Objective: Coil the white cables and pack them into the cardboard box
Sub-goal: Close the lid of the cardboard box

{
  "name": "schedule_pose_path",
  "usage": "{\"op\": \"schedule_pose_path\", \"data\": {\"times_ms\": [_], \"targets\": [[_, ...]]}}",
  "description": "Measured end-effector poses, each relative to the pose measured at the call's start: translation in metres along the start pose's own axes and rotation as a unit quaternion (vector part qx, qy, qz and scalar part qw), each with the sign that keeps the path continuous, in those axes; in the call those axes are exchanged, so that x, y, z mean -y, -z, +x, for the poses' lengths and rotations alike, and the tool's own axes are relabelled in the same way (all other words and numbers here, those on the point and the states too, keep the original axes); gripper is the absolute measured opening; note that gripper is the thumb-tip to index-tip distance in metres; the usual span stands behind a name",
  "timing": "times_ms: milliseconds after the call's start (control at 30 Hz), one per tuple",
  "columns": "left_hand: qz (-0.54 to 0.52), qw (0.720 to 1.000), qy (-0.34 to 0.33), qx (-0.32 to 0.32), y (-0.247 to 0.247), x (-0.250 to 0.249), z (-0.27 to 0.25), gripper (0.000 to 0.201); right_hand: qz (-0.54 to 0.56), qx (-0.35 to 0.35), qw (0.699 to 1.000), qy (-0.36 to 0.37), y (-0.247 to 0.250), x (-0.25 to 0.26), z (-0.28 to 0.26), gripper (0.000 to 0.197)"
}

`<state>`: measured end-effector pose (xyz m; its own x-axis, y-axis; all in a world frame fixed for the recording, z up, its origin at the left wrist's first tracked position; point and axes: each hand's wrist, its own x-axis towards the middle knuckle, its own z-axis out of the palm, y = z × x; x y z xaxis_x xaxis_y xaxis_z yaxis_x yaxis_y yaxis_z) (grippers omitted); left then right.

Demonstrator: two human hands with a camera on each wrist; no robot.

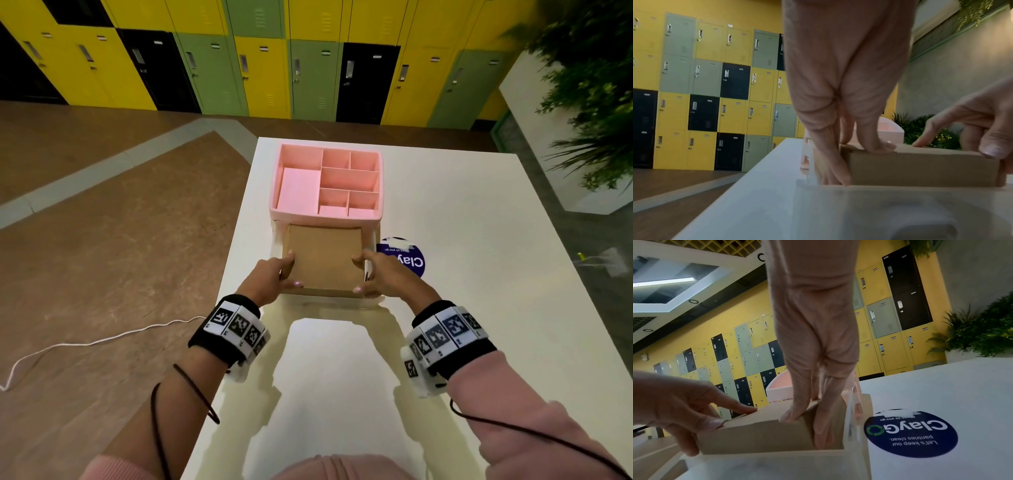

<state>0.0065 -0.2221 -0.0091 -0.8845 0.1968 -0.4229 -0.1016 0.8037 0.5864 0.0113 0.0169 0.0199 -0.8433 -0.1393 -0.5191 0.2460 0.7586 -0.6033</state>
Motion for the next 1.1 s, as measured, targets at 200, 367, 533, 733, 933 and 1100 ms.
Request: {"op": "schedule_pose_path", "data": {"times_ms": [200, 367, 533, 733, 933, 1100], "targets": [[-0.034, 0.999, 0.021, -0.016, -0.006, -0.001, 0.004, 0.071, -0.020, -0.013, 1.000, -0.002, -0.005, 0.001, 0.002, 0.063], [-0.036, 0.998, 0.043, -0.008, -0.001, -0.007, 0.007, 0.082, 0.029, 0.020, 0.999, -0.013, 0.003, -0.002, 0.009, 0.056], [0.044, 0.998, 0.038, 0.005, -0.001, -0.017, 0.008, 0.082, -0.032, 0.023, 0.999, -0.002, 0.000, 0.000, 0.017, 0.060], [0.067, 0.996, 0.048, -0.033, -0.020, -0.006, 0.007, 0.084, -0.085, -0.029, 0.996, 0.007, -0.019, -0.004, 0.023, 0.063], [0.077, 0.995, 0.056, -0.038, -0.021, -0.004, 0.009, 0.084, -0.081, -0.044, 0.996, 0.007, -0.022, -0.005, 0.027, 0.062], [0.199, 0.978, 0.056, -0.035, -0.015, -0.015, 0.005, 0.079, -0.102, -0.052, 0.993, 0.019, -0.025, -0.009, 0.023, 0.061]]}}
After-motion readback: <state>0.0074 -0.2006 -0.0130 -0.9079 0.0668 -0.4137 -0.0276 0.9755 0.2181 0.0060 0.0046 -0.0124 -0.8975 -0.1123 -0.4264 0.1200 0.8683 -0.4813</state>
